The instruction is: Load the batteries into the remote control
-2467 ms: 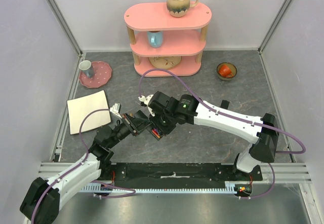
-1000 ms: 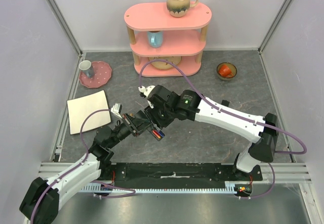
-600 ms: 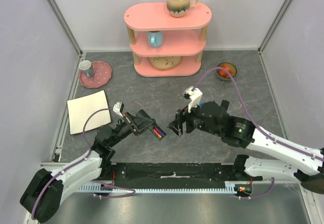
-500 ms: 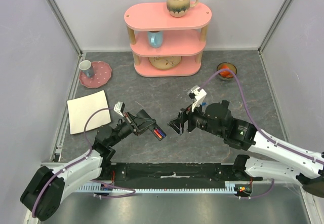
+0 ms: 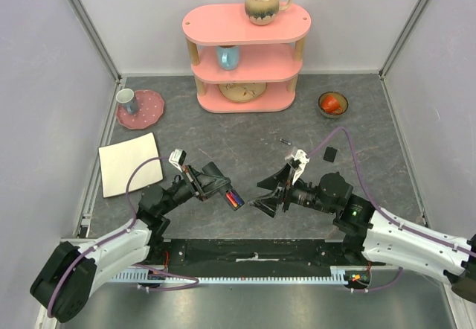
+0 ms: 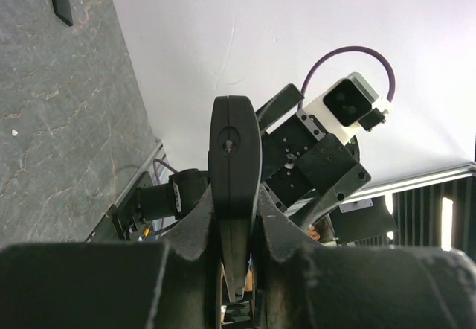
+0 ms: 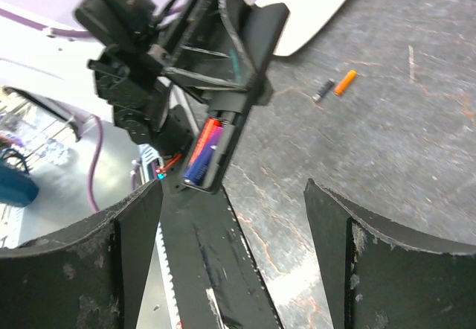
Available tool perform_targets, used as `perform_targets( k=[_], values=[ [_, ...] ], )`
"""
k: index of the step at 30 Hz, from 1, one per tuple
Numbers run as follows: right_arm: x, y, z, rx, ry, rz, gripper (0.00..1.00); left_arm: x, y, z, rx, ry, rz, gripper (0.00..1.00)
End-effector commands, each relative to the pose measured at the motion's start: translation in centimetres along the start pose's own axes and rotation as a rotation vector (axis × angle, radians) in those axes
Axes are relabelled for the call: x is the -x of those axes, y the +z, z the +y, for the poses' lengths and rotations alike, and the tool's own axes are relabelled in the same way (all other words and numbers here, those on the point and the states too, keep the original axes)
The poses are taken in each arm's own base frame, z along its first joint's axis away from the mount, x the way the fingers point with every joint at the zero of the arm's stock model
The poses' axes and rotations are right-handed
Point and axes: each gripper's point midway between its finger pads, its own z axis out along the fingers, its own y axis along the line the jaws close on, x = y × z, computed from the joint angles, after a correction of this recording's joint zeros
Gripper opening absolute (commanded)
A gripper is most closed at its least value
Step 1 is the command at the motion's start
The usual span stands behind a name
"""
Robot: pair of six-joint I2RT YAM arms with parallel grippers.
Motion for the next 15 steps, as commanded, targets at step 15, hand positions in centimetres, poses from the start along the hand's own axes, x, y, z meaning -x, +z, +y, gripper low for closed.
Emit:
perform_targets(
  k=[15],
  values=[
    [-0.4, 2.1, 2.0, 0.159, -0.014, 0.002, 0.79, -0.4, 0.3, -1.1, -0.024, -0.040, 0.036, 0.02]
  ],
)
